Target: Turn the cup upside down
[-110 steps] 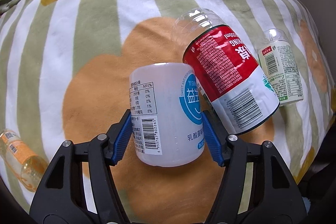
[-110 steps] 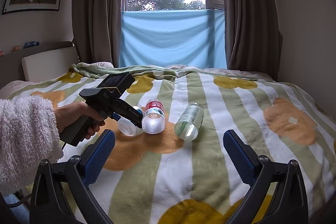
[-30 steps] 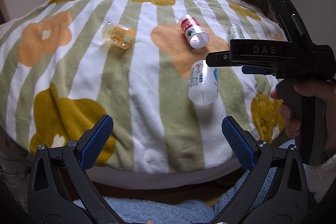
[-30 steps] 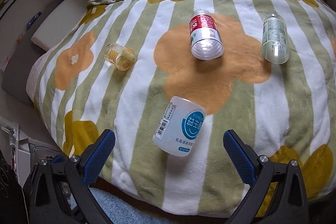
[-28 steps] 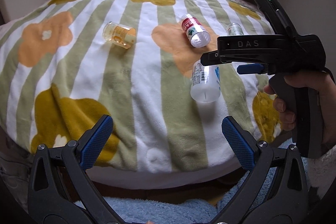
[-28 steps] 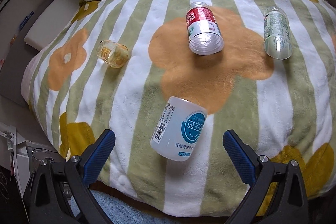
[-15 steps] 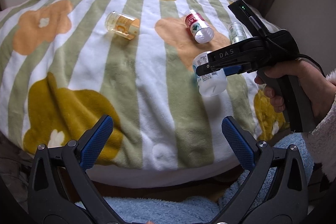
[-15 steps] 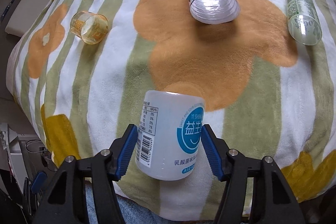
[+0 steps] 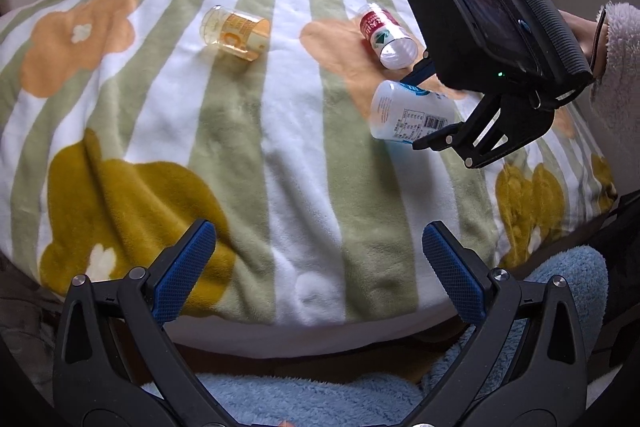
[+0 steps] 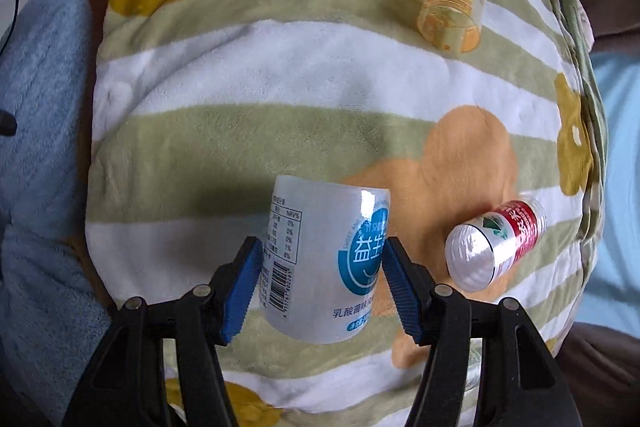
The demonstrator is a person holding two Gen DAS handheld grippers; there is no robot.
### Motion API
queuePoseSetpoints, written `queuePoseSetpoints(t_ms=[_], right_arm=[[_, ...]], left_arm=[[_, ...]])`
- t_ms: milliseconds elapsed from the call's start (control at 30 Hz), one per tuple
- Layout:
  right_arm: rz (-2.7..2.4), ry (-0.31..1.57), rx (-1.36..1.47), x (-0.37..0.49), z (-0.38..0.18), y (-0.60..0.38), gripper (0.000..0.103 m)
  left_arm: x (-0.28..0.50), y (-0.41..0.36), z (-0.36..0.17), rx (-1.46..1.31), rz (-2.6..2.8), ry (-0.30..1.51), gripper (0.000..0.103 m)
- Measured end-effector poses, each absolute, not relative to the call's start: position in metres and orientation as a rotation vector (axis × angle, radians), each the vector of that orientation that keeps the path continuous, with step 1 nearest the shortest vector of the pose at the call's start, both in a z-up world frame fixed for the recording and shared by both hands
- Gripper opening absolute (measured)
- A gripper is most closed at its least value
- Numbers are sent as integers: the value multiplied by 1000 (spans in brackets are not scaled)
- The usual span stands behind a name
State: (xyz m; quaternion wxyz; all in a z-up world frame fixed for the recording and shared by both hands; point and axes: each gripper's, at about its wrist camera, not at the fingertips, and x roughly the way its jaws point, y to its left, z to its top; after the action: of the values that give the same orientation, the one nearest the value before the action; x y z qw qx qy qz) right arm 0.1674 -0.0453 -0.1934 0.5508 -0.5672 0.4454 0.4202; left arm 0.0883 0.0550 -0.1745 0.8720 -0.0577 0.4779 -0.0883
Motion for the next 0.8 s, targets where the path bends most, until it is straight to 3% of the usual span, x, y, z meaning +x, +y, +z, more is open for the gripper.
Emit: queuePoseSetpoints(t_ms=[200, 333, 500, 533, 567, 633, 800], right_arm=[[1060, 963, -1519, 154, -216, -46, 60], [1004, 1055, -1313, 173, -190, -56, 66], [759, 1268, -606, 224, -135, -101, 68], [631, 1384, -235, 242, -125, -124, 73], [631, 1384, -235, 242, -125, -124, 80], [496, 1451, 122, 236, -123, -152, 98], [277, 1453, 851, 197, -146, -184, 103]], left_arm=[[95, 61, -181, -133, -160, 1019, 103], [96, 62, -180, -140, -172, 1018, 103], [93, 62, -173, -171, -206, 988, 103], [92, 62, -172, -176, -211, 982, 103], [91, 61, -171, -182, -217, 978, 103], [89, 60, -169, -190, -228, 972, 103], [78, 58, -159, -192, -241, 944, 103]])
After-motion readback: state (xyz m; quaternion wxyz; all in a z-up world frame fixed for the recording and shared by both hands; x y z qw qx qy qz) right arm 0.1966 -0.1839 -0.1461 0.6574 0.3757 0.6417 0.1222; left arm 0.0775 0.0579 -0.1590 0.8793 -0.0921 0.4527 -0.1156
